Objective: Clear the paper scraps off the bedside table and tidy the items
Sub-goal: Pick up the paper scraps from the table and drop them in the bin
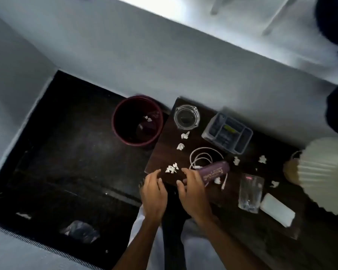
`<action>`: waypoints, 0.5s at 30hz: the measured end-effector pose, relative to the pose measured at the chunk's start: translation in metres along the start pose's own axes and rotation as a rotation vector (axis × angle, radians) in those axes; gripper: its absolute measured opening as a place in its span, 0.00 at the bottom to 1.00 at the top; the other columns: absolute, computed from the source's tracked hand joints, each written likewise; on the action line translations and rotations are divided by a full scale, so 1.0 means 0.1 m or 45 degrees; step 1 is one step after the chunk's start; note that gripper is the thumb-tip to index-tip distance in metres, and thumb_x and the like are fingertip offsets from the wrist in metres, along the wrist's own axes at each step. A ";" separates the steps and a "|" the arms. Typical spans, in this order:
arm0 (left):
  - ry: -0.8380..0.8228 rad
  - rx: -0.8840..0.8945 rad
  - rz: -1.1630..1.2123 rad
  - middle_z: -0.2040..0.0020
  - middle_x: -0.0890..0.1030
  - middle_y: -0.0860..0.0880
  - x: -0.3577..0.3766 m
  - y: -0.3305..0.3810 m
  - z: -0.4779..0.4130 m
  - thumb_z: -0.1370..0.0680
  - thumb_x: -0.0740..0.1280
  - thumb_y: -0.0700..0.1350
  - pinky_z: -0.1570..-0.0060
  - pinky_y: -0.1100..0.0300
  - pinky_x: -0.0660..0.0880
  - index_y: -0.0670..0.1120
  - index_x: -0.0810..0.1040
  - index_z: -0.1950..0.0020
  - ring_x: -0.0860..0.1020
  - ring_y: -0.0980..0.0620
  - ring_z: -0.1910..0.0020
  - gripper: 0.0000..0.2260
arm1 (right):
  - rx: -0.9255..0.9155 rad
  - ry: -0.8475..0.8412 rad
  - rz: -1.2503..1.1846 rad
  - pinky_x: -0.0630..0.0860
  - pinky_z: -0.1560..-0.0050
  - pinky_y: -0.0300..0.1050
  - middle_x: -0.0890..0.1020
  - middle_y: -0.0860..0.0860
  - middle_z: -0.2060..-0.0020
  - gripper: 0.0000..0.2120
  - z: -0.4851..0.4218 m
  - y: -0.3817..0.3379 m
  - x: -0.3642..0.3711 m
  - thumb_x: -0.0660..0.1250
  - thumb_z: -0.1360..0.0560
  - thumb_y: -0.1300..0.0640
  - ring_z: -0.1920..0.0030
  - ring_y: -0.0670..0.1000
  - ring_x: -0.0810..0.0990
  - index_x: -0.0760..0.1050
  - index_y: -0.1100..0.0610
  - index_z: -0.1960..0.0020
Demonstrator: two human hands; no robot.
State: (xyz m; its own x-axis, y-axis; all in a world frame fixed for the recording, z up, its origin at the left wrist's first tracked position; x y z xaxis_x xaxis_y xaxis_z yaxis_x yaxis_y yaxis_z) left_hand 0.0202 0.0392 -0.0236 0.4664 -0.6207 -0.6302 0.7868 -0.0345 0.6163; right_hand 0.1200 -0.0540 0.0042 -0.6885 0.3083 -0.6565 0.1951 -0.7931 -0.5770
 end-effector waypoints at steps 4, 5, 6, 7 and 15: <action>-0.057 -0.086 0.062 0.38 0.81 0.49 0.10 -0.25 -0.34 0.18 0.61 0.38 0.32 0.44 0.72 0.46 0.79 0.36 0.78 0.50 0.37 0.14 | 0.157 -0.014 0.007 0.72 0.33 0.45 0.69 0.53 0.34 0.24 -0.35 0.03 0.40 0.67 0.21 0.57 0.36 0.51 0.73 0.67 0.56 0.27; -0.075 -0.086 0.076 0.40 0.82 0.49 0.12 -0.28 -0.40 0.18 0.62 0.38 0.33 0.44 0.73 0.46 0.80 0.36 0.79 0.50 0.38 0.13 | 0.167 0.004 0.059 0.71 0.34 0.43 0.68 0.53 0.34 0.25 -0.40 0.04 0.49 0.67 0.22 0.56 0.36 0.51 0.73 0.66 0.55 0.27; -0.095 -0.078 0.085 0.41 0.82 0.49 0.13 -0.31 -0.44 0.18 0.63 0.38 0.34 0.44 0.74 0.46 0.80 0.37 0.80 0.50 0.40 0.12 | 0.185 0.029 0.093 0.72 0.35 0.43 0.67 0.52 0.34 0.24 -0.44 0.04 0.55 0.67 0.22 0.55 0.36 0.50 0.73 0.66 0.53 0.27; -0.113 -0.062 0.092 0.43 0.83 0.49 0.14 -0.31 -0.47 0.18 0.63 0.39 0.35 0.44 0.75 0.46 0.81 0.37 0.81 0.51 0.41 0.12 | 0.188 0.048 0.134 0.73 0.37 0.43 0.67 0.52 0.35 0.23 -0.45 0.05 0.59 0.67 0.21 0.54 0.38 0.50 0.74 0.67 0.52 0.28; -0.347 -0.158 0.339 0.48 0.85 0.54 0.22 -0.18 -0.65 0.18 0.65 0.40 0.48 0.70 0.78 0.47 0.81 0.35 0.83 0.60 0.47 0.12 | 0.109 0.193 -0.099 0.76 0.52 0.35 0.79 0.52 0.50 0.06 -0.64 0.06 0.54 0.67 0.22 0.62 0.53 0.48 0.80 0.81 0.58 0.47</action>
State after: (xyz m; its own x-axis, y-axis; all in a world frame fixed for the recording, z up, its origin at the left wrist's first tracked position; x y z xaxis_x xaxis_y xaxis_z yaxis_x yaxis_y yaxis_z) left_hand 0.0424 0.0777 -0.0794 0.5497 -0.7806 -0.2975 0.7033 0.2403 0.6691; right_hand 0.1285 -0.0082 -0.0659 -0.5845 0.4413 -0.6809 0.0803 -0.8036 -0.5897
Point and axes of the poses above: each hand's wrist, its own z-axis away from the middle knuckle, its own x-axis out of the palm, y = z × x, the point moved 5 cm from there along -z, towards the middle knuckle
